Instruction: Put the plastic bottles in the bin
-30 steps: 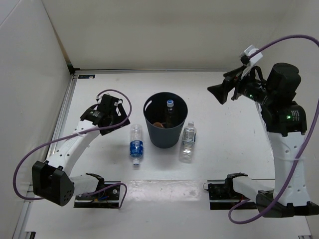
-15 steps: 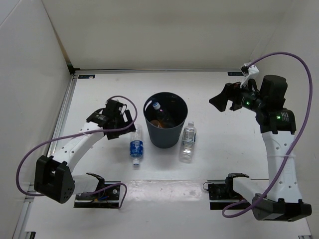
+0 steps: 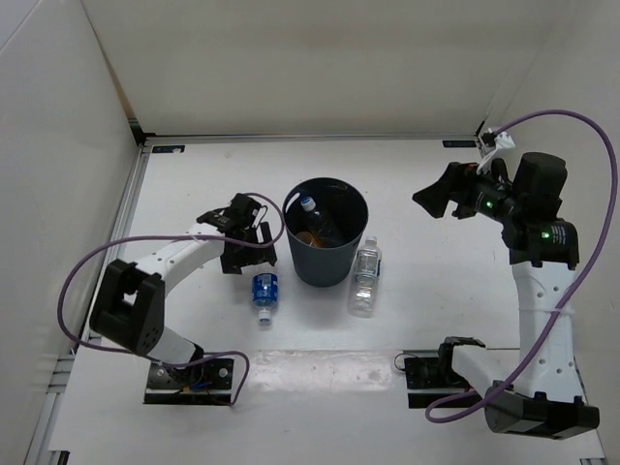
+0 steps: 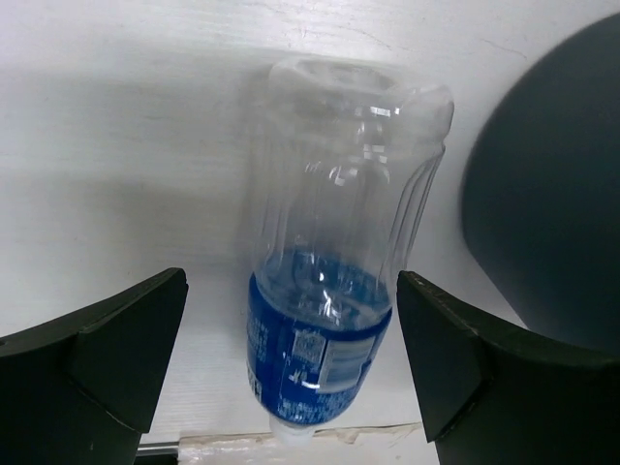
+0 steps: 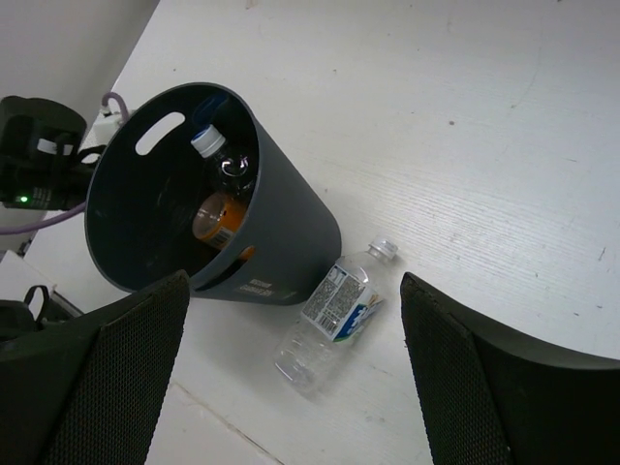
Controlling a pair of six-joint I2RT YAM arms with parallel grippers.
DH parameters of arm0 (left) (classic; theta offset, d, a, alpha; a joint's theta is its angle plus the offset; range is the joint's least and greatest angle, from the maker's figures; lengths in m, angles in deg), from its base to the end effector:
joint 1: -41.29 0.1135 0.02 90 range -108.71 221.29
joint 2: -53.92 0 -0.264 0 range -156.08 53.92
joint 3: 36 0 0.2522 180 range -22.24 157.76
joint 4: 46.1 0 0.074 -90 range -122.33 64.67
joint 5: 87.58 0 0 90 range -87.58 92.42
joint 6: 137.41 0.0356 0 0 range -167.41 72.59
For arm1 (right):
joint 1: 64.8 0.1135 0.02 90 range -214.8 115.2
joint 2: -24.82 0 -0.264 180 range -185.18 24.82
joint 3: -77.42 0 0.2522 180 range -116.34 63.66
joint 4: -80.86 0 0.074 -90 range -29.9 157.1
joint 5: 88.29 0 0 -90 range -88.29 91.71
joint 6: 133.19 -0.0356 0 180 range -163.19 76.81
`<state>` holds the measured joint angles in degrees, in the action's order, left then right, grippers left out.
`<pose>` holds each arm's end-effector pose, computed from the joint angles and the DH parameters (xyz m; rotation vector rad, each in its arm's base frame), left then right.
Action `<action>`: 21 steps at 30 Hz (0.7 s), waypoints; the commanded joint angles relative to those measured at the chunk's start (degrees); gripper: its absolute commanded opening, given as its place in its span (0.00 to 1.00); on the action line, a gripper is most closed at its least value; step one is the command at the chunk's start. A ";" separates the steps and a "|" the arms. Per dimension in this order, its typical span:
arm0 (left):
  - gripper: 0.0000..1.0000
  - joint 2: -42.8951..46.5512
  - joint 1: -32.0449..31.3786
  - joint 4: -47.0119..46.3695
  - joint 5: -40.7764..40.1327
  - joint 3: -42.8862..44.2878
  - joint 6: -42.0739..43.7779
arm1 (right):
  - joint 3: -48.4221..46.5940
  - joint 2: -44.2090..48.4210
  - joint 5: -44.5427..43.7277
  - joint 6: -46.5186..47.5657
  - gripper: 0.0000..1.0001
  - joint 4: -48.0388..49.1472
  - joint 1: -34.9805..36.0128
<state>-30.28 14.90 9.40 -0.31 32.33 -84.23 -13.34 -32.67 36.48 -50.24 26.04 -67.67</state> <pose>0.2434 -0.1189 0.2034 -0.2686 2.8213 -0.1861 0.1858 0.0110 0.4366 -0.2371 1.9135 0.6368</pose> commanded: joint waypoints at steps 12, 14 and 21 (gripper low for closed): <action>0.87 -10.81 -0.41 1.60 5.09 6.25 2.01 | 0.44 3.27 1.36 -2.35 0.90 -1.74 -3.37; 0.81 -10.02 -0.33 1.59 5.09 5.56 1.84 | 0.88 3.62 1.18 -2.53 0.90 -1.92 -3.45; 0.51 -3.36 -0.41 6.59 1.50 6.25 1.84 | 2.37 5.11 1.36 -3.06 0.90 -2.01 -4.24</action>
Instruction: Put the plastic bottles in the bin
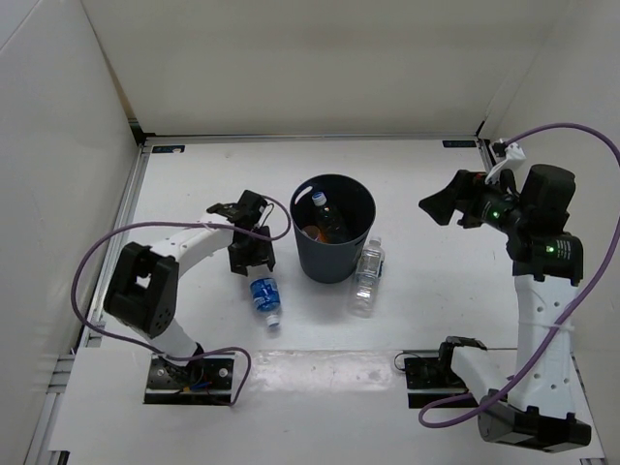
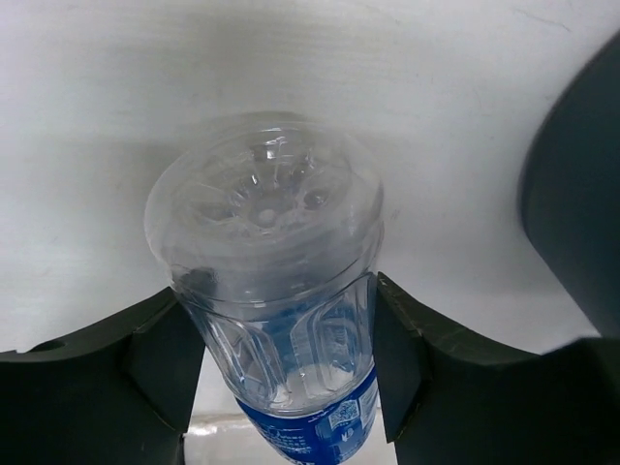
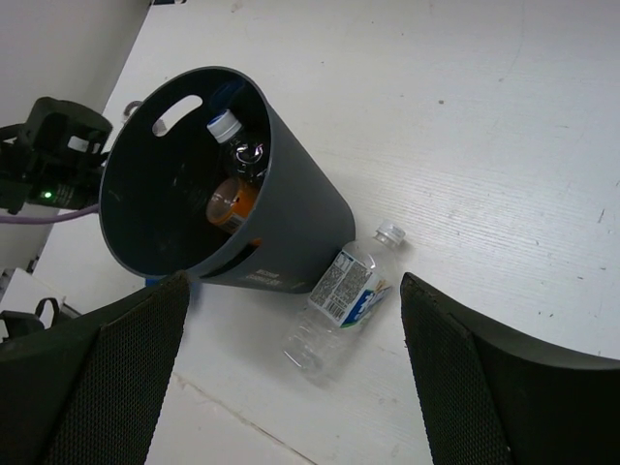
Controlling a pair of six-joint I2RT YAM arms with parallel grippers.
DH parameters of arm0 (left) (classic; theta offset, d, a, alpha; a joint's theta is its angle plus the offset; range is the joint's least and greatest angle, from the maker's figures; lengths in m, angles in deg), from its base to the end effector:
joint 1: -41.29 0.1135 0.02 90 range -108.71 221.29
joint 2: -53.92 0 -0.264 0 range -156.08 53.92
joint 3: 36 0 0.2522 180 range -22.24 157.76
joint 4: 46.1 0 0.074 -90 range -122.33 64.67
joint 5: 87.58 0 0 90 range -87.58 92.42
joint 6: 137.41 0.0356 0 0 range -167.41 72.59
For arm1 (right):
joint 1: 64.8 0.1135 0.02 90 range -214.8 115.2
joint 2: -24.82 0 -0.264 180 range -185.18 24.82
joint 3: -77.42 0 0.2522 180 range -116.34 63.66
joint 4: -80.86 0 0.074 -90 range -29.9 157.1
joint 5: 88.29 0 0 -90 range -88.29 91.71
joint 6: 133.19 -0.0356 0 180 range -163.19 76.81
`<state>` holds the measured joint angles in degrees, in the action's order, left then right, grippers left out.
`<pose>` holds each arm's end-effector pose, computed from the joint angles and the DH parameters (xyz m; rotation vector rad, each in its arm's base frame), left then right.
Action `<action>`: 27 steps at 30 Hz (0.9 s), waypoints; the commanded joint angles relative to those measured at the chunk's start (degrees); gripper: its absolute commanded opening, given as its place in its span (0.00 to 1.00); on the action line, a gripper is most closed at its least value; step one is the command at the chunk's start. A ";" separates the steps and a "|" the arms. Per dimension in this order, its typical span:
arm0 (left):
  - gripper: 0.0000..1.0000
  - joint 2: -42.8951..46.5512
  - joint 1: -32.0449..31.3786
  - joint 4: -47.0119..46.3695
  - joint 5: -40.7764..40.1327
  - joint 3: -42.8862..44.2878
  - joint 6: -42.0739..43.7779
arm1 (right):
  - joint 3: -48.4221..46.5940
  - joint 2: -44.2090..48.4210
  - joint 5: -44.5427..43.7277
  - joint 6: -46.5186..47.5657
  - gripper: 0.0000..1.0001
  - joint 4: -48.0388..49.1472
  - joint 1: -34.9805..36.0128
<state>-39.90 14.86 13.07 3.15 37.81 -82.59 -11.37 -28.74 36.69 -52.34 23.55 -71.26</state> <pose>0.2641 -0.1318 0.1830 -0.2257 2.9731 -0.1609 0.1660 0.0017 0.4326 -0.1408 1.9281 0.6256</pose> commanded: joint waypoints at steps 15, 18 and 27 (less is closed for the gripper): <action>0.44 22.98 2.97 4.88 -28.23 24.05 6.51 | 6.20 3.29 -2.20 -2.10 0.90 -1.01 -2.51; 0.43 21.67 2.97 0.22 -31.05 32.30 11.09 | 7.08 3.37 -2.29 -2.54 0.90 -1.19 -2.33; 0.44 14.20 -11.95 -12.44 -33.34 44.71 25.50 | 8.76 4.17 -2.73 -3.42 0.90 -1.18 -3.56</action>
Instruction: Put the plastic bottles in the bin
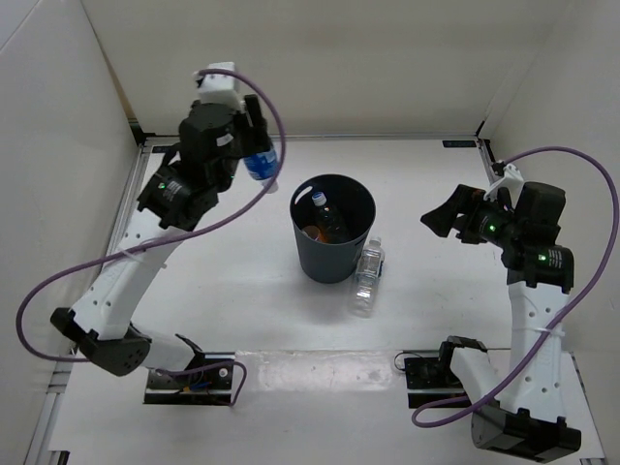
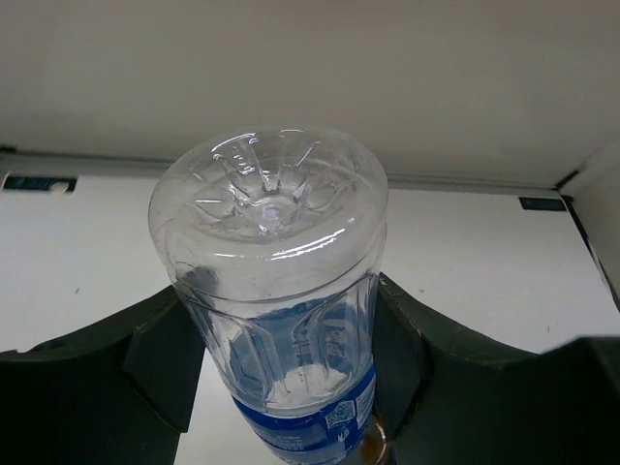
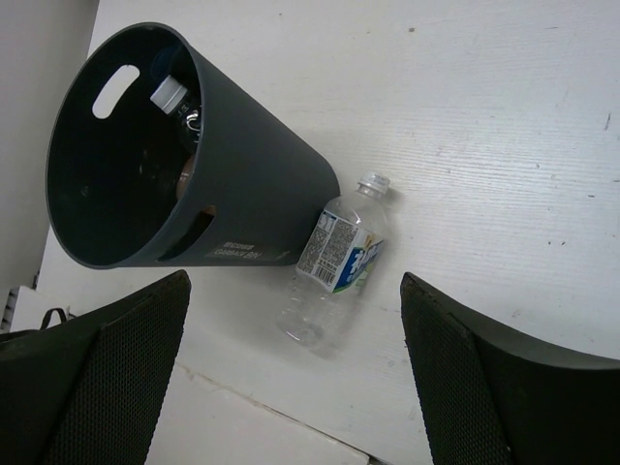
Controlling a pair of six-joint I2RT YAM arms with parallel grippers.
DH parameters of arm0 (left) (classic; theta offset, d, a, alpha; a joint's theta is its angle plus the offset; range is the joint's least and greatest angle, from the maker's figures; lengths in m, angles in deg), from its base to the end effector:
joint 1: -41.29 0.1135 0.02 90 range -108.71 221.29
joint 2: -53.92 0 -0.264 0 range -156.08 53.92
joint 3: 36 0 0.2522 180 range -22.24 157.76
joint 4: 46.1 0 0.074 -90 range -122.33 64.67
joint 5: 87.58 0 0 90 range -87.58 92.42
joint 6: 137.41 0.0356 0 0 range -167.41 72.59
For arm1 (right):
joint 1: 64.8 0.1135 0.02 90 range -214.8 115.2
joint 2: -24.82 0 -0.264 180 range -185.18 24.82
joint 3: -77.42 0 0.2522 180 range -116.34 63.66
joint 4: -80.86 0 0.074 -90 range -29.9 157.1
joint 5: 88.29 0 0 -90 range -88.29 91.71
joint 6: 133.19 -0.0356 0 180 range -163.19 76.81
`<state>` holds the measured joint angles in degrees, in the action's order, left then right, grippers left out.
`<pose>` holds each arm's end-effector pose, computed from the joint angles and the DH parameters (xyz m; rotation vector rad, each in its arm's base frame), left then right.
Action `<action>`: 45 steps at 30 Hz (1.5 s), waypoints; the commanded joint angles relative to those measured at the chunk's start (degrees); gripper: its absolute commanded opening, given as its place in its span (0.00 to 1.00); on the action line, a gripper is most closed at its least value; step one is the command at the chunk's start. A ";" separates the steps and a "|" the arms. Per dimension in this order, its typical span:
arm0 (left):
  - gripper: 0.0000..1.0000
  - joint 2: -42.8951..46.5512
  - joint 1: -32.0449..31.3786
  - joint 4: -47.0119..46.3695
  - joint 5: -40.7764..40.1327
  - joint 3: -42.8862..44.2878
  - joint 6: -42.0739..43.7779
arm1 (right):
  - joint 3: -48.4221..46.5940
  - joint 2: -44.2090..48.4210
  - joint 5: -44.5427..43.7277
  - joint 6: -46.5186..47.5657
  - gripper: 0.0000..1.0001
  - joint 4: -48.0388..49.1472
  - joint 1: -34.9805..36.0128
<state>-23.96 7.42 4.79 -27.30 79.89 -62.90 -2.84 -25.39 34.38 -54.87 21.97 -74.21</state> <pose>0.2303 -0.1333 0.5035 -0.0849 1.7663 -0.1587 0.1614 -0.0073 0.3925 0.0256 2.0425 0.6133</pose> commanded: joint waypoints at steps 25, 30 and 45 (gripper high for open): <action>1.00 -10.71 -19.13 -5.40 -7.28 1.50 6.96 | 5.94 1.09 -1.55 0.43 0.90 0.39 -0.52; 1.00 -9.74 -17.65 -5.13 -12.91 2.38 8.98 | 9.10 1.08 -4.62 1.49 0.90 -0.05 -0.87; 1.00 -0.52 -3.05 15.96 -10.81 -11.14 -15.88 | 11.75 -18.13 1.26 2.99 0.90 1.00 -0.43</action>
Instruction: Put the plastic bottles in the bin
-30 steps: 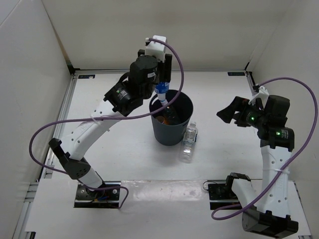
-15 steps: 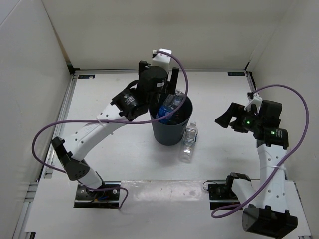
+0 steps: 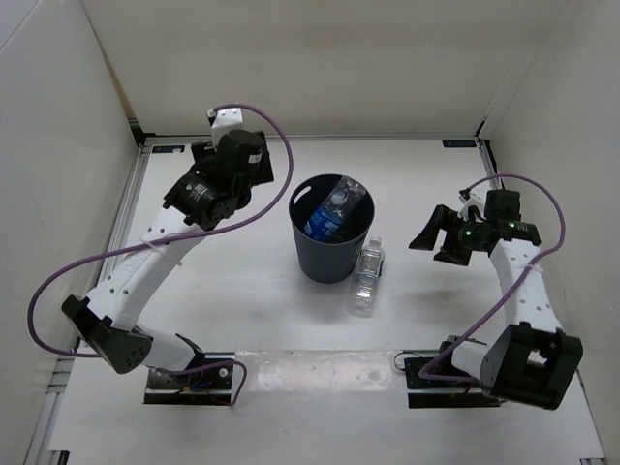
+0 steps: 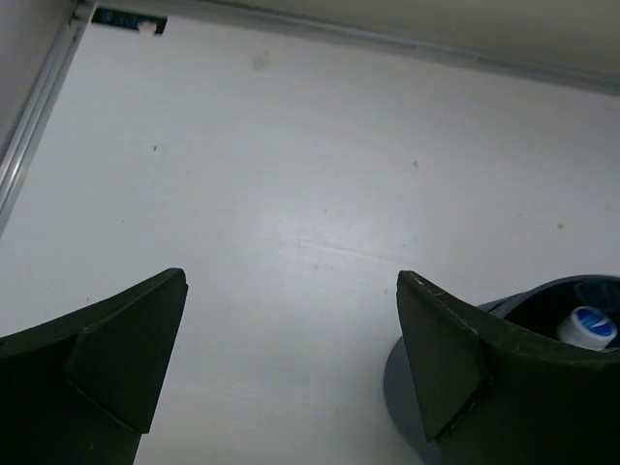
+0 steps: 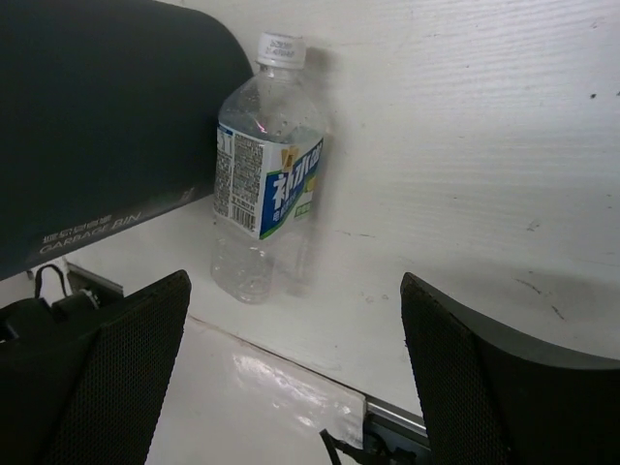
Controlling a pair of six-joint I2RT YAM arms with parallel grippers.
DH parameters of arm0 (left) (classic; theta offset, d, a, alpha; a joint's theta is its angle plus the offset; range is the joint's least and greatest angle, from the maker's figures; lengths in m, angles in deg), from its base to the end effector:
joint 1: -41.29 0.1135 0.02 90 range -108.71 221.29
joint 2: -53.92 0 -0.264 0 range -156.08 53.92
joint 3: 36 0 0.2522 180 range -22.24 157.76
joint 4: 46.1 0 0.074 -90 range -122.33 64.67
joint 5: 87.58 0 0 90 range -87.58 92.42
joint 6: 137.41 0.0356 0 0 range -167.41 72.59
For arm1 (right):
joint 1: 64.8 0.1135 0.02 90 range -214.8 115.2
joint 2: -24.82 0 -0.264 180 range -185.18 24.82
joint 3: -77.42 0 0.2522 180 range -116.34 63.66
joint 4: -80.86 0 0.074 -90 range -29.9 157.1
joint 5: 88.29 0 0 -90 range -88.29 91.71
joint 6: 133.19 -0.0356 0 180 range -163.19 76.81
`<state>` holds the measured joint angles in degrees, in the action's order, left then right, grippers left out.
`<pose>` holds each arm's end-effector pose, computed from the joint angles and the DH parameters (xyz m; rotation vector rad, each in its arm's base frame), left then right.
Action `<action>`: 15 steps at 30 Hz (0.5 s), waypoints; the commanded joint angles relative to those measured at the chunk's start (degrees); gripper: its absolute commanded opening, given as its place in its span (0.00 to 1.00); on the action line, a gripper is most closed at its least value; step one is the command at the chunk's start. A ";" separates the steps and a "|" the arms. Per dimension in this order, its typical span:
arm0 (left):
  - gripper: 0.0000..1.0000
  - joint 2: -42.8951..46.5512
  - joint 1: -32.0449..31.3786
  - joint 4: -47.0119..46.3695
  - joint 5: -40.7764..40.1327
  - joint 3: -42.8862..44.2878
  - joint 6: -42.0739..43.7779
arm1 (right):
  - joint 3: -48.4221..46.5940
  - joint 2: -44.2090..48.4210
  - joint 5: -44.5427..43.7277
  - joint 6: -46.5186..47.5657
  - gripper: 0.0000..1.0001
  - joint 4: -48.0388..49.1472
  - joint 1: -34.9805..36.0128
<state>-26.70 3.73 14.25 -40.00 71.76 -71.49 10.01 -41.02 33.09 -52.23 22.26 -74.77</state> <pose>0.2408 -0.1549 0.4341 -0.1771 1.9808 0.1096 0.2207 -0.0200 0.2737 0.2063 2.4812 0.6910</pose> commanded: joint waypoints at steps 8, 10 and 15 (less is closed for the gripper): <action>1.00 6.79 1.00 10.27 3.13 -9.00 -10.64 | -6.02 -12.81 8.36 -2.83 0.90 -0.94 0.55; 1.00 7.67 1.00 11.07 2.51 -9.18 -10.90 | -7.08 -14.82 8.35 -3.53 0.90 -2.18 1.71; 1.00 9.33 1.00 14.40 1.90 -9.71 -14.58 | -8.14 -17.99 7.73 -4.50 0.90 -3.15 5.92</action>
<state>-19.94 4.43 25.68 -37.29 62.49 -82.85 4.32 -57.57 39.47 -55.57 21.21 -70.75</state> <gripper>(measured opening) 0.998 0.904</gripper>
